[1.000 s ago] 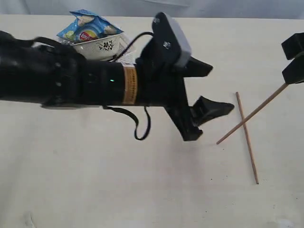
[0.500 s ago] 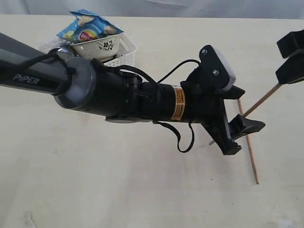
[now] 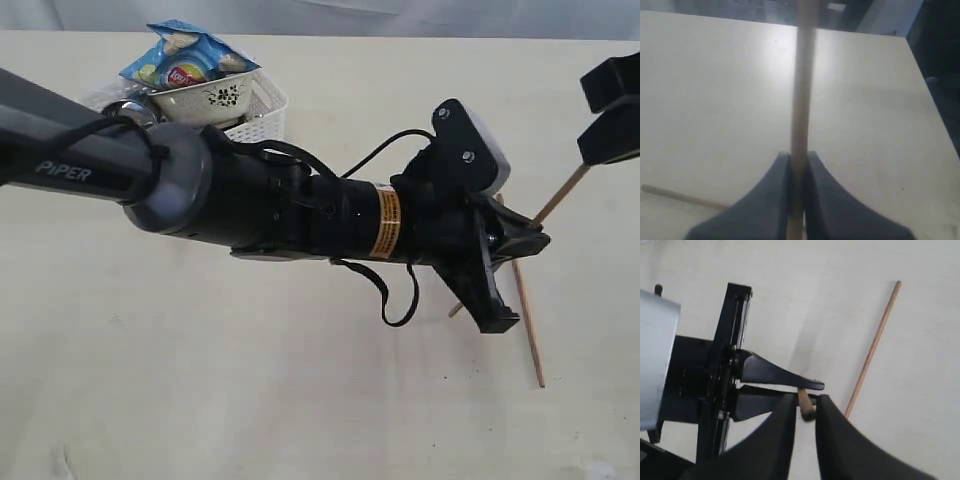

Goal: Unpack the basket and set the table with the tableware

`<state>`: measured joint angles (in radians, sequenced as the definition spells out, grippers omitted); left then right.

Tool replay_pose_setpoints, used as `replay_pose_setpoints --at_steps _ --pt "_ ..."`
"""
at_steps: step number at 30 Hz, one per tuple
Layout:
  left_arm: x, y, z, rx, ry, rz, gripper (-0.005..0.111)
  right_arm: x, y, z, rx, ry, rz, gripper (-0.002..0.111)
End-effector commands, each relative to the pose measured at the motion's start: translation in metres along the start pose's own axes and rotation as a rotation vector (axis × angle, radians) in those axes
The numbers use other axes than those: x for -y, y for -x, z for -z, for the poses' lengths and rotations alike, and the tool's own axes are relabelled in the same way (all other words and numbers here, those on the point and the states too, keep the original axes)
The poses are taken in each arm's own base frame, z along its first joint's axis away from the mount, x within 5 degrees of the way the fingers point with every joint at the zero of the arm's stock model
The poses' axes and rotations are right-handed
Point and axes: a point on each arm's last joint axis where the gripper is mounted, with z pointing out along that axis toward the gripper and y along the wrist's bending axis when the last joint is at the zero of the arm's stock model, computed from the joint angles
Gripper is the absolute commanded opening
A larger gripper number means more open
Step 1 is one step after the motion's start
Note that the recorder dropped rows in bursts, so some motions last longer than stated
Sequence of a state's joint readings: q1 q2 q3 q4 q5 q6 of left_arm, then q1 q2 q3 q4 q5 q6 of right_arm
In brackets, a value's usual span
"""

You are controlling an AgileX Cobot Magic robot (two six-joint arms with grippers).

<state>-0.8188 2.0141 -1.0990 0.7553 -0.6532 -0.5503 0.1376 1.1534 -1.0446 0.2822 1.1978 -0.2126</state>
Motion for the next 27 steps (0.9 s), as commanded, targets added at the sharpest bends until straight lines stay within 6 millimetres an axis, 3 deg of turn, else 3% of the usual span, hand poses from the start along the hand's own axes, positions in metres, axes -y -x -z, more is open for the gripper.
replay_pose_setpoints --at_steps 1,2,4,11,17,23,27 --pt "-0.004 0.002 0.0 0.013 0.022 0.091 0.0 0.001 0.002 0.001 0.03 -0.003 0.007 0.049" --pt "-0.005 0.003 0.0 0.018 0.025 0.114 0.0 0.001 0.004 0.001 0.052 -0.008 0.007 0.059" --pt "-0.008 0.008 -0.002 0.029 0.032 0.165 0.0 0.002 0.008 0.002 0.099 -0.018 0.007 0.069" --pt "-0.013 0.033 -0.008 0.102 0.022 0.376 0.0 0.005 0.021 0.004 0.246 -0.046 -0.039 0.068" --pt "-0.016 0.049 -0.01 0.157 -0.001 0.506 0.0 0.006 0.025 0.004 0.297 -0.055 -0.049 0.056" --pt "-0.017 0.058 -0.011 0.182 -0.016 0.577 0.0 0.013 0.022 -0.012 0.338 -0.073 -0.081 0.052" --pt "-0.017 0.059 -0.011 0.179 -0.013 0.575 0.0 0.015 0.019 -0.019 0.348 -0.081 -0.089 0.029"
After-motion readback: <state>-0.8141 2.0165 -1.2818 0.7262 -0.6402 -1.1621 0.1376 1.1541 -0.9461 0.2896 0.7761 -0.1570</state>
